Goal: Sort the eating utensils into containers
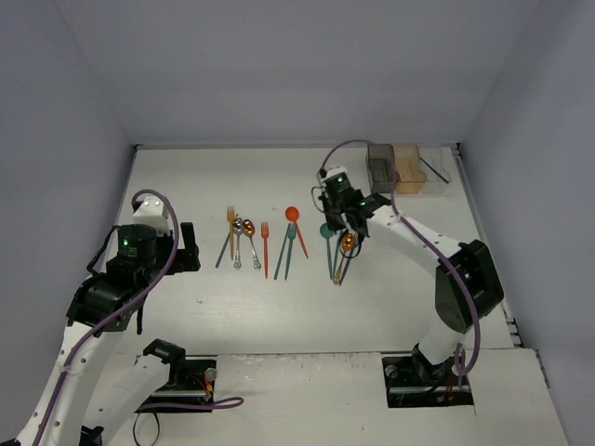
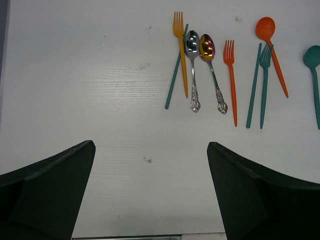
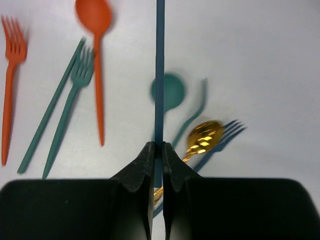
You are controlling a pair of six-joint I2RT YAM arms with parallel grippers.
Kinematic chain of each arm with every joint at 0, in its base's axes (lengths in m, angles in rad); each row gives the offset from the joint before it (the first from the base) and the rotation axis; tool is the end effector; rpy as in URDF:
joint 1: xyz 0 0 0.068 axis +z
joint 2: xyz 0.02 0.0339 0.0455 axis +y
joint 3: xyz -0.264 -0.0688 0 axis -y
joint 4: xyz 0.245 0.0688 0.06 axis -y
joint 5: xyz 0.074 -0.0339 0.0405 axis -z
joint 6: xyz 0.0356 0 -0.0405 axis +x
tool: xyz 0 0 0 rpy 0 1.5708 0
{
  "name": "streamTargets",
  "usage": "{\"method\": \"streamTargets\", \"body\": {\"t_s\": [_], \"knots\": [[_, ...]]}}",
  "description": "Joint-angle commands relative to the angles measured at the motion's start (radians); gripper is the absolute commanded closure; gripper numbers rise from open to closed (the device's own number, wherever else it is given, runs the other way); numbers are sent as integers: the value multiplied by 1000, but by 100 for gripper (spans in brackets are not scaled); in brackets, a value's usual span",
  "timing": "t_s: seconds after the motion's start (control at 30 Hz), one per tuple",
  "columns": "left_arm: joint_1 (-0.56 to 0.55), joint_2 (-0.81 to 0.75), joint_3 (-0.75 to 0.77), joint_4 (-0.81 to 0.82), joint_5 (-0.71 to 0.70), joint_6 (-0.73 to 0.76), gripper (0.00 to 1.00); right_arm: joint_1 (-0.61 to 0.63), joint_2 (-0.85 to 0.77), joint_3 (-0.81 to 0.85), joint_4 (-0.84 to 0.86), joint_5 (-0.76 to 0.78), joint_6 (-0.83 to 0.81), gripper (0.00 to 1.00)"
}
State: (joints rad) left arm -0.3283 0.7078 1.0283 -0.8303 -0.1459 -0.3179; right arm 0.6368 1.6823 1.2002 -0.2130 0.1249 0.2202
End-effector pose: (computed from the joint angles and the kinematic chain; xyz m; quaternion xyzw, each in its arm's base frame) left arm 0.1232 -0.0365 0.3660 -0.0324 0.8604 -0.1006 0.4985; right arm 0.3067 0.2213 0.2454 -0.1610 0.8898 0.1244 0.4084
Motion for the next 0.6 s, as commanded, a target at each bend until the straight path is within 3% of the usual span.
{"method": "streamTargets", "body": {"t_s": [0.0,0.13,0.3,0.57], "knots": [[-3,8,65,31,10,20,6,-190,-76,99,-31,51,-94,100],[-3,4,73,33,19,22,6,-412,-57,154,-46,18,-196,100],[-3,11,96,33,47,29,6,-600,21,273,-49,-12,-281,100],[-5,16,115,34,98,34,6,-739,233,502,-61,-49,-394,100]]}}
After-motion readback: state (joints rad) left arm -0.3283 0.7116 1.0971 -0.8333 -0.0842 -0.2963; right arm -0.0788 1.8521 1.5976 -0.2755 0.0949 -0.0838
